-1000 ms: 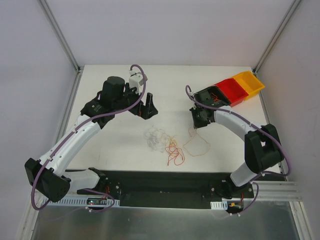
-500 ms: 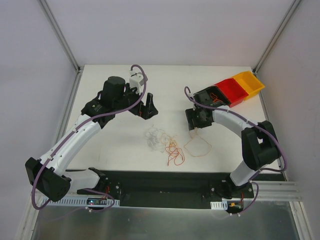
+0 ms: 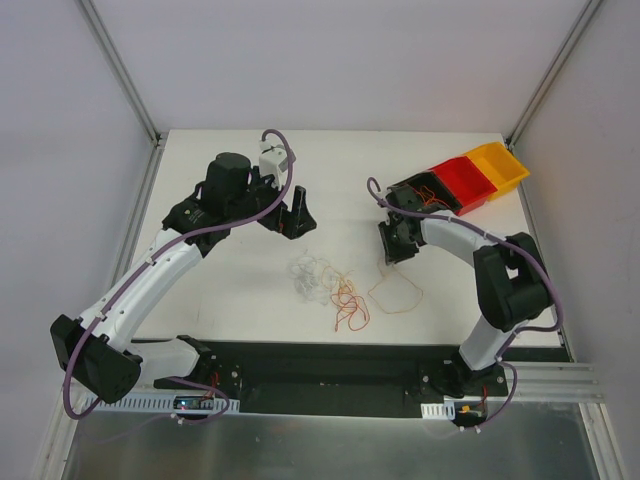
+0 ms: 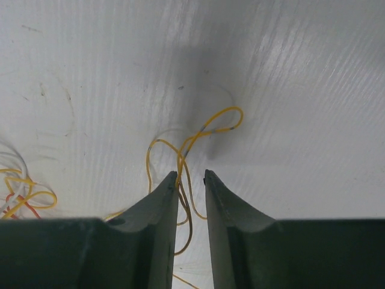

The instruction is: Untangle the cables

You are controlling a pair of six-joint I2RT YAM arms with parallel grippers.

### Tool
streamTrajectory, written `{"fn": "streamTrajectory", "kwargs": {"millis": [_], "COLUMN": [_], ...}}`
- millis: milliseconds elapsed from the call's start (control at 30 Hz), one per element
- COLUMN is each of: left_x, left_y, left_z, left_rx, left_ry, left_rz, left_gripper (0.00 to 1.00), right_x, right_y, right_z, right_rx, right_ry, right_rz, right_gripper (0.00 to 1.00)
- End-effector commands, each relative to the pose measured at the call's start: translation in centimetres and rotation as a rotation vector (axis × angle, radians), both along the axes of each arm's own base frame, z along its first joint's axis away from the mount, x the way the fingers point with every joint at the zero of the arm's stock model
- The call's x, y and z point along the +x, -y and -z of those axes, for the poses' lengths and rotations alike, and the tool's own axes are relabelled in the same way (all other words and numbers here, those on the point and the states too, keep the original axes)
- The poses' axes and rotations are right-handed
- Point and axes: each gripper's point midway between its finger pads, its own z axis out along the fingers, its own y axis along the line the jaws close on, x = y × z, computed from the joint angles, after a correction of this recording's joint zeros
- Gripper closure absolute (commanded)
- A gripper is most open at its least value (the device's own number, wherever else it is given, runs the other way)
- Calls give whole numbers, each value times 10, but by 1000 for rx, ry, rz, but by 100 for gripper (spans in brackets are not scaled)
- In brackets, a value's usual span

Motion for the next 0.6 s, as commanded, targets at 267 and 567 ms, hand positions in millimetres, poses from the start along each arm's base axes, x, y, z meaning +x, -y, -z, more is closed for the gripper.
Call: {"fn": "streamTrajectory", "kwargs": {"millis": [267,567], "left_x": [-4,-10], "left_y": [0,-1], "left_z": [-21,-32], "left_rx": [-52,-75], "left_ry": [49,71], "left_rz": [18,27], "left_gripper": [1,1], "right_x": [12,60], "right_y": [-3,69], "right_z": [-43,-213], "right_rx": [41,-56], "right_ry": [99,735], "right_rz": [9,329], "right_gripper": [100,100]}}
